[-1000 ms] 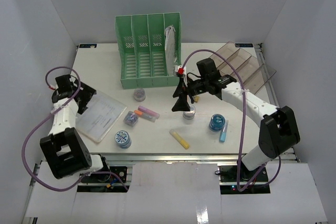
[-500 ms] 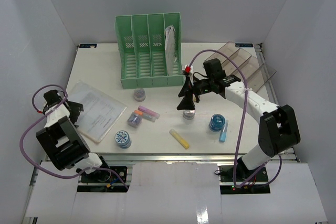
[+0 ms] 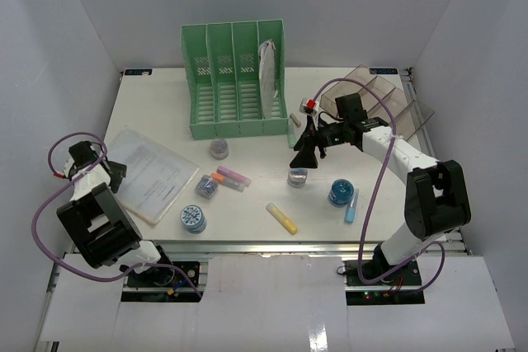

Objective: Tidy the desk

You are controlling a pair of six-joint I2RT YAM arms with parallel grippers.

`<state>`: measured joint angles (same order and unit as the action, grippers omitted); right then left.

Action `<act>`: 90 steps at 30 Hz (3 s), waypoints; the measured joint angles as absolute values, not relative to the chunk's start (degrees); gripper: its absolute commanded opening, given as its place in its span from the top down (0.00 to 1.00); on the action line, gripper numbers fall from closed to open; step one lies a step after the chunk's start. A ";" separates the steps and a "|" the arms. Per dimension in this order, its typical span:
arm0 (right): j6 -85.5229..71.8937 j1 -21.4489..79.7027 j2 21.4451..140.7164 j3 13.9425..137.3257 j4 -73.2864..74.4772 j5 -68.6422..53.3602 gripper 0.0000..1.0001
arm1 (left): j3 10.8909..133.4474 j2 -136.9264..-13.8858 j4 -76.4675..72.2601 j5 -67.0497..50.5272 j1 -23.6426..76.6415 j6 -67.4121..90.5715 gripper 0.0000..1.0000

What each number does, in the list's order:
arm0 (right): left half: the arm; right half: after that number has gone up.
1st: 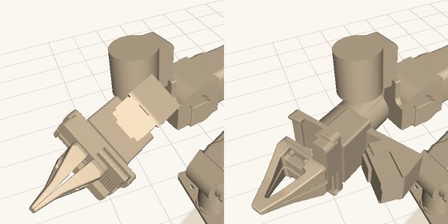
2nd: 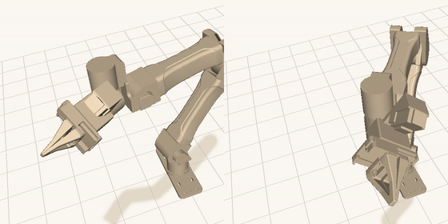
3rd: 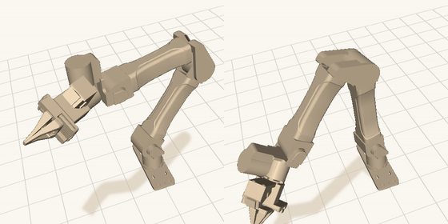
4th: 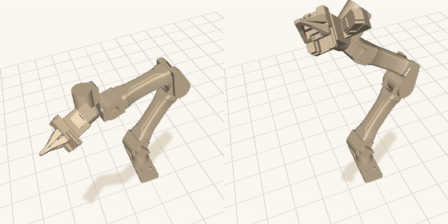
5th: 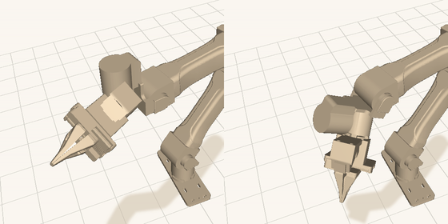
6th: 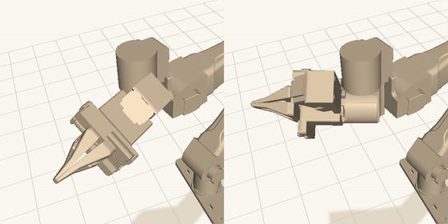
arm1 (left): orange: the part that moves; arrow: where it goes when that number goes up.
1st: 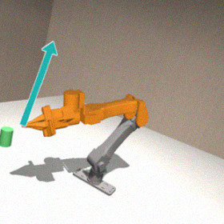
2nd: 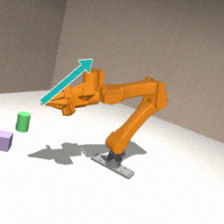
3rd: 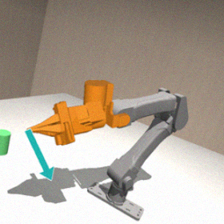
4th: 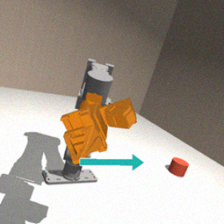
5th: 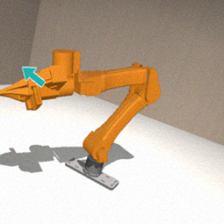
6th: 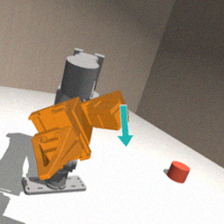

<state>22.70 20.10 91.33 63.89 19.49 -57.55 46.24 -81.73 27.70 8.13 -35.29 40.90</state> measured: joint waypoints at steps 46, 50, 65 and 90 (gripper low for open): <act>23.58 27.68 90.87 67.16 21.41 -50.86 0.08 | 44.04 -80.93 21.27 -13.11 -37.41 36.73 1.00; 25.64 37.73 98.50 80.44 24.35 -40.24 0.10 | 44.39 -79.32 21.42 -17.48 -37.42 39.01 1.00; 35.18 64.99 123.41 108.05 17.09 -17.98 0.10 | 45.09 -79.65 22.23 -24.79 -37.45 42.65 1.00; 35.29 68.97 140.79 113.73 -1.14 -2.79 0.72 | 45.12 -79.77 22.31 -30.09 -37.71 44.01 1.00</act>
